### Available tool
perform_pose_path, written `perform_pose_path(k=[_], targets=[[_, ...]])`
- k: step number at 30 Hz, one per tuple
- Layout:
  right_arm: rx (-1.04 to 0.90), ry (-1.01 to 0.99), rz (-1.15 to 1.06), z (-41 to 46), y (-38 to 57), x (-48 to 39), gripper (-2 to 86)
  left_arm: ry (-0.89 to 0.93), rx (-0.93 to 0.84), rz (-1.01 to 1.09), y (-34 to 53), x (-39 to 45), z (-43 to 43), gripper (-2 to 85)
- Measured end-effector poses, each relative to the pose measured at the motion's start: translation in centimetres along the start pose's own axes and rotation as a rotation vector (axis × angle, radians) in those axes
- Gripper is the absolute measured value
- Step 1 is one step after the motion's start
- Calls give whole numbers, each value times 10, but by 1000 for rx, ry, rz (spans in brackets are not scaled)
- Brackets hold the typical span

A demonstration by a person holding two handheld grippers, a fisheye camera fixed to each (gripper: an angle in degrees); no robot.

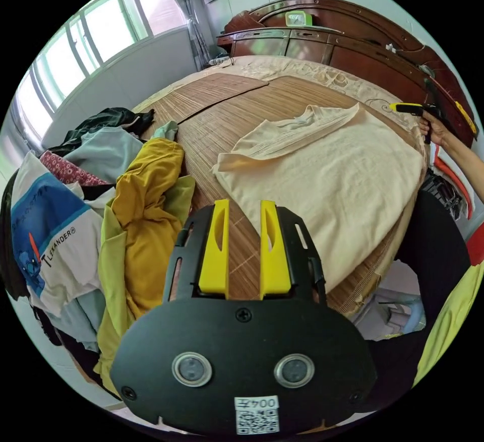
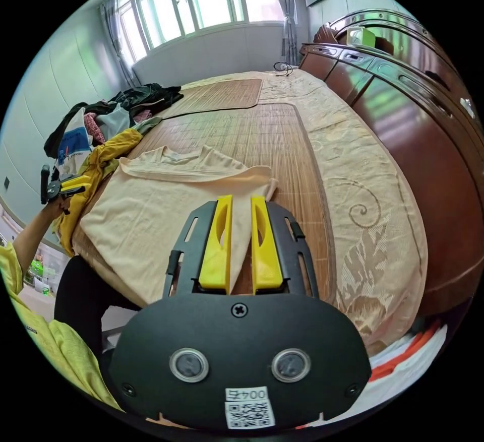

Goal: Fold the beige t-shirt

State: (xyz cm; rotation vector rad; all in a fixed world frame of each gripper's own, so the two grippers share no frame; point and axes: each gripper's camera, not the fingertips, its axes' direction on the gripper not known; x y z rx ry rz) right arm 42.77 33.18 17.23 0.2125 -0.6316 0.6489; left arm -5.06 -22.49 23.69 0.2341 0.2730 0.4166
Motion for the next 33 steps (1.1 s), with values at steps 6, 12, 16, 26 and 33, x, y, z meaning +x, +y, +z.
perform_pose_path(k=[6,12,16,26,33], targets=[[-61,-100,25,33,-55,56,70,-11,-17,47,-41,-42,55,100],[-105,-138,-37,50,-87,79,81,-29,-75,179,-85,-63,113,113],[-174,-88,-134,66,-105,73,83,10,-73,170,-110,-81,136,104],[-38,-238,111,56,-122,127,84,339,-62,-259,-110,-183,192,41],[-68,-229,71,67,-122,133,101,359,15,-235,-87,-202,199,60]])
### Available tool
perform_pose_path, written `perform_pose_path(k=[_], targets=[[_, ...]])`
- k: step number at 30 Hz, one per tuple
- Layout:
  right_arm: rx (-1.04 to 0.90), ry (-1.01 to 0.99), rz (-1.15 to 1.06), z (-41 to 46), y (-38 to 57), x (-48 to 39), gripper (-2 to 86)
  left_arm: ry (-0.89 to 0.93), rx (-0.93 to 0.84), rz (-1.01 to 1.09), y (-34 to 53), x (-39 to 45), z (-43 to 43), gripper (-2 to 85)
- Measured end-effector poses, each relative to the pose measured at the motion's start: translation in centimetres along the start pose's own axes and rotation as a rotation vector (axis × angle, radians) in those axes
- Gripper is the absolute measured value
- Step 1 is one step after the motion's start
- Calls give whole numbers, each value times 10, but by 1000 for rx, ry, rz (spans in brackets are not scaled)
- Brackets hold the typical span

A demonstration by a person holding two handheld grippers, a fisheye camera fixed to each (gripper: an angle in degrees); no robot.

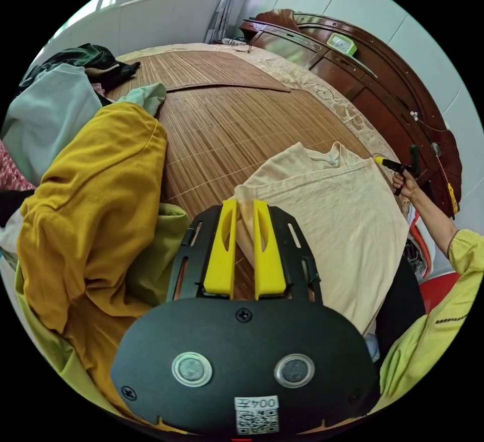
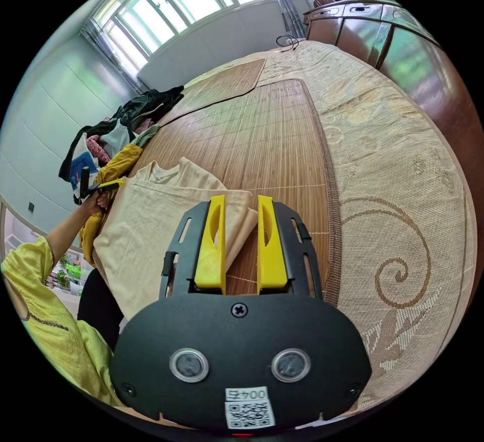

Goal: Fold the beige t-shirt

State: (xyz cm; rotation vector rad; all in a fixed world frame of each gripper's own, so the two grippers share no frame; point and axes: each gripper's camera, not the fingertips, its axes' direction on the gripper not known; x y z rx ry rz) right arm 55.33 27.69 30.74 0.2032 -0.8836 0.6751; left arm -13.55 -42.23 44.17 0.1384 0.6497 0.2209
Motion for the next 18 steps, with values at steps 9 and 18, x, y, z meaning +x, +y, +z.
perform_pose_path(k=[9,18], targets=[[-43,24,-46,32,-5,-17,71,-83,21,88,12,0,-4,77],[32,170,-200,45,14,-85,35,-85,34,55,8,-14,-14,72]])
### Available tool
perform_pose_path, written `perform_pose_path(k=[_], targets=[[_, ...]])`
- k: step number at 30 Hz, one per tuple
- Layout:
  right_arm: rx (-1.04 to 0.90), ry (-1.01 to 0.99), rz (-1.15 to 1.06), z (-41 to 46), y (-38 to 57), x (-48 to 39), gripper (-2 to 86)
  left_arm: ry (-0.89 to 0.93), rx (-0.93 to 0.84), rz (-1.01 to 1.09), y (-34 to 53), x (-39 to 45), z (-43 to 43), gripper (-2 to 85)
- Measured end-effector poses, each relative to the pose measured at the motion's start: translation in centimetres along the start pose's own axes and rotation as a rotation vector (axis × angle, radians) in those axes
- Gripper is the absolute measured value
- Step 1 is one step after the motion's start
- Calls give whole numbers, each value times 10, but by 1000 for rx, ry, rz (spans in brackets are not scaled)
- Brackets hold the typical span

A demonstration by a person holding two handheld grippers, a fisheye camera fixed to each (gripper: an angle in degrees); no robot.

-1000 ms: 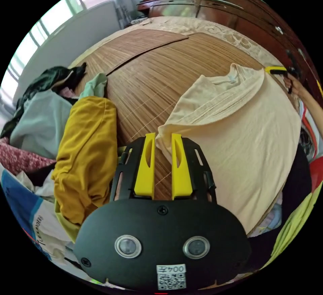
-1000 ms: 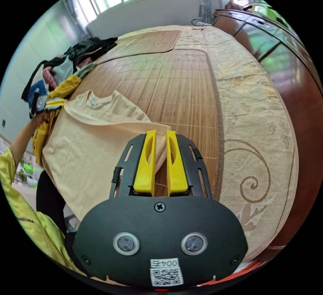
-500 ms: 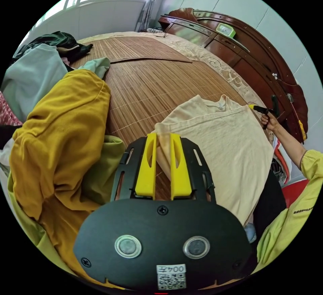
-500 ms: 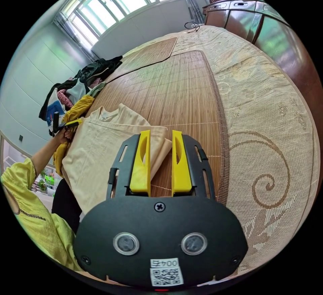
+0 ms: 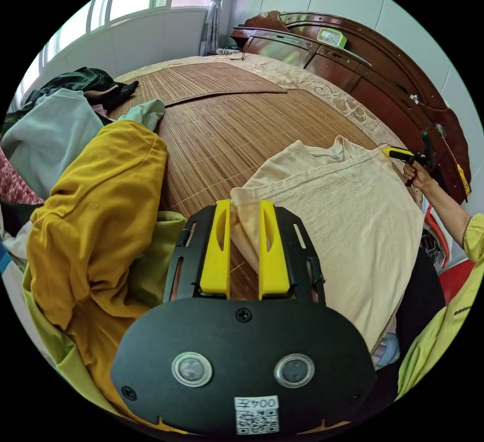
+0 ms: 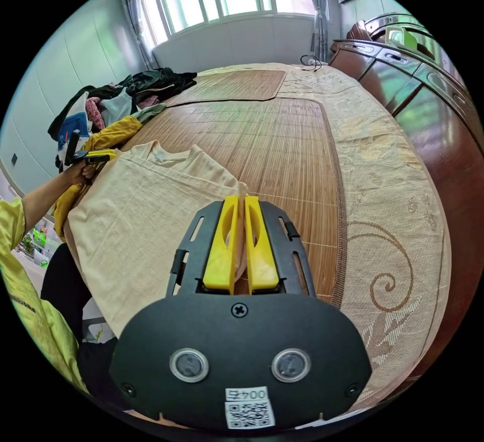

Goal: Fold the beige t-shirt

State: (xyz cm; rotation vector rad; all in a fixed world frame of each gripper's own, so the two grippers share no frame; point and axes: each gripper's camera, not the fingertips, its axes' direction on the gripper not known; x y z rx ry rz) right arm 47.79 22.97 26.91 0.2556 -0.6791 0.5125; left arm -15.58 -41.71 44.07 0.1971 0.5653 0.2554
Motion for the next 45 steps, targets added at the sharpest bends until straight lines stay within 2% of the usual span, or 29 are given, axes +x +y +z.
perform_pose_path(k=[10,18,21,25,28,33,40,45], targets=[[71,108,4,1,13,-43,28,0,181,-74,30,2,-48,21],[116,167,-61,-24,3,-74,21,-39,290,-14,32,26,-124,17],[107,190,-73,-22,-5,-78,20,-46,303,-8,29,27,-138,17],[-45,180,-15,17,-9,-66,25,-27,272,-19,31,26,-130,17],[-88,178,17,47,2,-62,26,-14,244,-41,39,29,-115,16],[-9,241,-17,58,17,-78,20,-58,239,-55,46,45,-111,16],[107,301,-75,26,6,-88,15,-130,311,-23,32,69,-146,16],[102,312,-38,31,-11,-68,16,-202,308,-41,15,78,-138,16]])
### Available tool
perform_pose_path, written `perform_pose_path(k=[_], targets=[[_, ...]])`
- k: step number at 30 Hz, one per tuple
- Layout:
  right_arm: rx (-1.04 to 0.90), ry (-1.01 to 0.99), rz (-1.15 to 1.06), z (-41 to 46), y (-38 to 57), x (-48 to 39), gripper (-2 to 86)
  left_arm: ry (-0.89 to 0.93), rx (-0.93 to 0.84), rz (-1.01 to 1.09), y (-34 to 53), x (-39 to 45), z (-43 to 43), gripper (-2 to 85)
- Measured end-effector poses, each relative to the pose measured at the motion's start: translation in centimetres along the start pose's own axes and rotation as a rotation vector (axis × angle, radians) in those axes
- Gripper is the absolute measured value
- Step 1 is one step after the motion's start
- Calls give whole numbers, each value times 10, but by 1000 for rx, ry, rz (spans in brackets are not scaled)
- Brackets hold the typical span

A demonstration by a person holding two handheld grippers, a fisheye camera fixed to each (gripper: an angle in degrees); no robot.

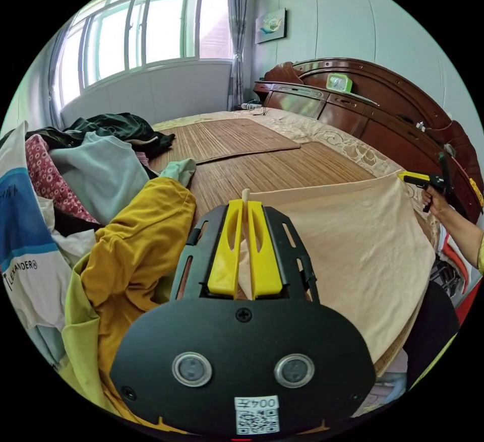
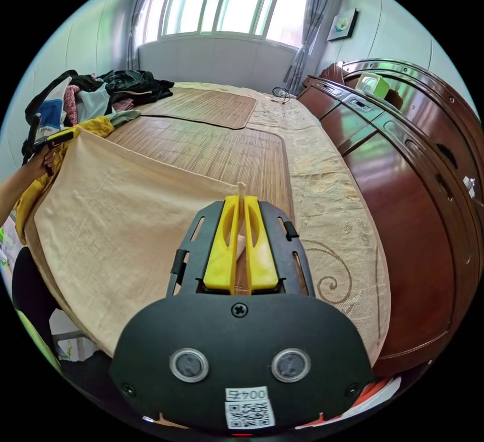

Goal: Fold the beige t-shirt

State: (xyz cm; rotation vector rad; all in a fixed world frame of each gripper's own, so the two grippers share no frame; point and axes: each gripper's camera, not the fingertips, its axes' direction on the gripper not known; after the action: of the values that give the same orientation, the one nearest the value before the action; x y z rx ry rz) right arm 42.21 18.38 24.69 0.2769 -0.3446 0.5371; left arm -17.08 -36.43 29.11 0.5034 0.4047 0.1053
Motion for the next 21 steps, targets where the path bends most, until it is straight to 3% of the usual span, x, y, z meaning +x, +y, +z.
perform_pose_path(k=[5,10,13,15,21], targets=[[-84,-56,87,45,-10,27,25,-64,-102,45,-2,16,38,16],[-262,4,118,90,-8,39,55,-149,-230,-60,1,12,66,16],[-285,37,195,64,-7,63,72,-187,-200,-101,-6,2,36,19],[-255,-26,231,31,0,76,74,-104,-172,-132,-5,-9,-8,22],[-224,-422,335,-87,85,70,78,154,-120,-113,93,11,-146,29]])
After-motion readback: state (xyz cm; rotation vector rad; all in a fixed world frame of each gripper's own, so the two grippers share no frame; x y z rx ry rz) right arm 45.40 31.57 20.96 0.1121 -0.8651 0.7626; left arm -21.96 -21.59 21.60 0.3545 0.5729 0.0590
